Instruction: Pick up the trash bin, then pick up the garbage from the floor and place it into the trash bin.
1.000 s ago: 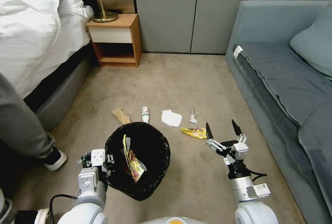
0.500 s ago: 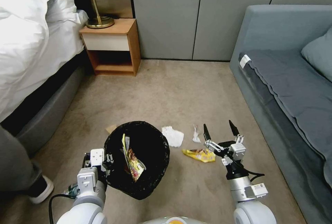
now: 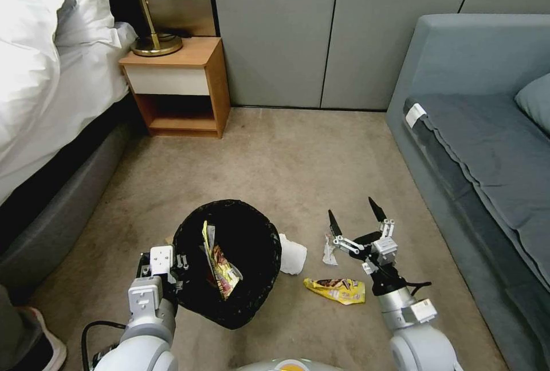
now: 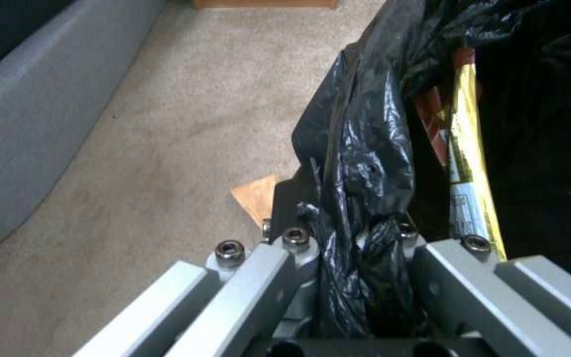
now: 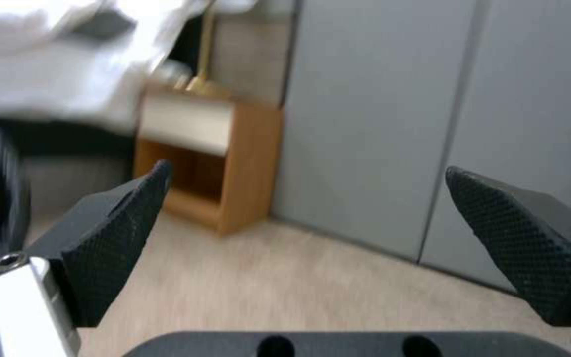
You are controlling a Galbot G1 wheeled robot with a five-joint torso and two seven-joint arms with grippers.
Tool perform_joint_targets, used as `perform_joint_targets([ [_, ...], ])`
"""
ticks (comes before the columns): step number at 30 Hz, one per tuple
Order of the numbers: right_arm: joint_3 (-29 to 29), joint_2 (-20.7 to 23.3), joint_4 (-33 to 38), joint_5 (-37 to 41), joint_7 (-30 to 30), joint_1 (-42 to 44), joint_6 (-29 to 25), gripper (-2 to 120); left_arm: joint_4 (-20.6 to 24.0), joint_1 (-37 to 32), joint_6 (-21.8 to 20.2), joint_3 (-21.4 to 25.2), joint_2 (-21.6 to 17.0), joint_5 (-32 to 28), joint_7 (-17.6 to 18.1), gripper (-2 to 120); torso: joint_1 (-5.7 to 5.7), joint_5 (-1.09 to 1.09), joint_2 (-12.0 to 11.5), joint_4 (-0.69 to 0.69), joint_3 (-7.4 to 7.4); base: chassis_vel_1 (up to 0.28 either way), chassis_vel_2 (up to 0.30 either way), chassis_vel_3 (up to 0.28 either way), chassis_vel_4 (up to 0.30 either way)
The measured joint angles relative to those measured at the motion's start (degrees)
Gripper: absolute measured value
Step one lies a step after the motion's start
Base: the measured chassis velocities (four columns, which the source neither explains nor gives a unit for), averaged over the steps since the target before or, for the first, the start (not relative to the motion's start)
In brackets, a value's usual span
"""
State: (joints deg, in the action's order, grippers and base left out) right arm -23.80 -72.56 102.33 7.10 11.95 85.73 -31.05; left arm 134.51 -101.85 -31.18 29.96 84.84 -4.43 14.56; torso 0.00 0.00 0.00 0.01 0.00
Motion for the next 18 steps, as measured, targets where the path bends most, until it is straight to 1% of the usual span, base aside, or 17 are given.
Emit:
perform_joint_targets([
  [2, 1.2, 5.0, -6.6, -1.5, 5.8, -4.1, 0.6, 100, -0.2, 0.0, 0.0, 0.0, 0.0, 0.0, 0.0, 3, 0.0, 0.0, 0.0, -0.01, 0.0, 0.022, -0.021, -0.03, 0.007],
  [3, 1.2, 5.0, -6.6, -1.5, 5.8, -4.1, 0.6, 100, -0.2, 0.0, 0.0, 0.0, 0.0, 0.0, 0.0, 3, 0.0, 0.0, 0.0, -0.01, 0.0, 0.0, 0.0, 0.0, 0.0],
  [4, 2.0, 6.5, -8.5, -1.7, 7.6, -5.3, 1.0, 100, -0.3, -0.1, 0.0, 0.0, 0.1, 0.0, 0.0, 3, 0.0, -0.01, 0.0, -0.02, 0.0, 0.0, 0.0, 0.0, 0.0],
  [5, 4.1, 9.6, -13.2, -2.4, 12.1, -8.2, 2.5, 100, -0.5, -0.1, 0.0, 0.0, 0.2, 0.1, 0.0, 3, 0.01, 0.0, 0.0, -0.01, 0.0, 0.0, 0.0, 0.0, 0.0],
  [6, 4.1, 9.6, -13.2, -2.4, 12.1, -8.2, 2.5, 100, -0.5, -0.1, 0.0, 0.0, 0.2, 0.1, 0.0, 3, 0.01, 0.0, 0.0, -0.01, 0.0, 0.0, 0.0, 0.0, 0.0],
  [7, 4.9, 10.4, -15.5, -2.8, 13.9, -9.6, 3.0, 100, -0.6, -0.1, 0.0, 0.0, 0.2, 0.1, 0.0, 3, 0.0, 0.0, 0.0, -0.01, 0.01, 0.0, 0.0, 0.0, 0.0],
  [8, 6.4, 10.9, -20.3, -4.6, 16.8, -12.8, 3.2, 100, -0.8, -0.3, 0.1, 0.0, 0.3, 0.3, 0.0, 3, 0.01, 0.01, 0.0, -0.02, 0.01, 0.0, 0.0, 0.0, 0.0],
  [9, 6.4, 10.9, -20.3, -4.6, 16.8, -12.8, 3.2, 100, -0.8, -0.3, 0.1, 0.0, 0.3, 0.3, 0.0, 3, 0.01, 0.01, 0.0, -0.02, 0.01, 0.0, 0.0, 0.0, 0.0],
  [10, 7.0, 10.9, -22.6, -5.7, 17.9, -14.4, 3.1, 100, -0.8, -0.4, 0.1, 0.0, 0.4, 0.4, 0.0, 3, 0.01, 0.02, 0.0, -0.01, 0.01, 0.0, 0.0, 0.0, 0.0],
  [11, 8.0, 10.8, -27.0, -7.4, 19.5, -17.3, 2.5, 100, -0.8, -0.7, 0.2, 0.0, 0.5, 0.6, -0.1, 3, 0.01, 0.02, 0.0, 0.02, 0.01, 0.0, 0.0, 0.0, 0.0],
  [12, 8.0, 10.8, -27.0, -7.4, 19.5, -17.3, 2.5, 100, -0.8, -0.7, 0.2, 0.0, 0.5, 0.6, -0.1, 3, 0.01, 0.02, 0.0, 0.02, 0.01, 0.0, 0.0, 0.0, 0.0],
  [16, 9.8, 11.4, -37.8, -11.0, 24.3, -22.1, 0.5, 100, -0.6, -1.1, 0.2, 0.6, 0.6, 0.7, 0.0, 3, 0.01, -0.01, 0.0, -0.01, 0.01, 0.0, 0.0, 0.0, 0.0],
  [17, 9.8, 11.4, -37.8, -11.0, 24.3, -22.1, 0.5, 100, -0.6, -1.1, 0.2, 0.6, 0.6, 0.7, 0.0, 3, 0.01, -0.01, 0.0, -0.01, 0.01, 0.0, 0.0, 0.0, 0.0],
  [18, 9.9, 11.0, -40.5, -12.0, 24.9, -23.1, -0.3, 100, -0.6, -1.1, 0.2, 0.6, 0.6, 0.7, 0.0, 3, 0.01, -0.03, 0.0, -0.03, 0.01, 0.0, 0.0, 0.0, 0.0],
])
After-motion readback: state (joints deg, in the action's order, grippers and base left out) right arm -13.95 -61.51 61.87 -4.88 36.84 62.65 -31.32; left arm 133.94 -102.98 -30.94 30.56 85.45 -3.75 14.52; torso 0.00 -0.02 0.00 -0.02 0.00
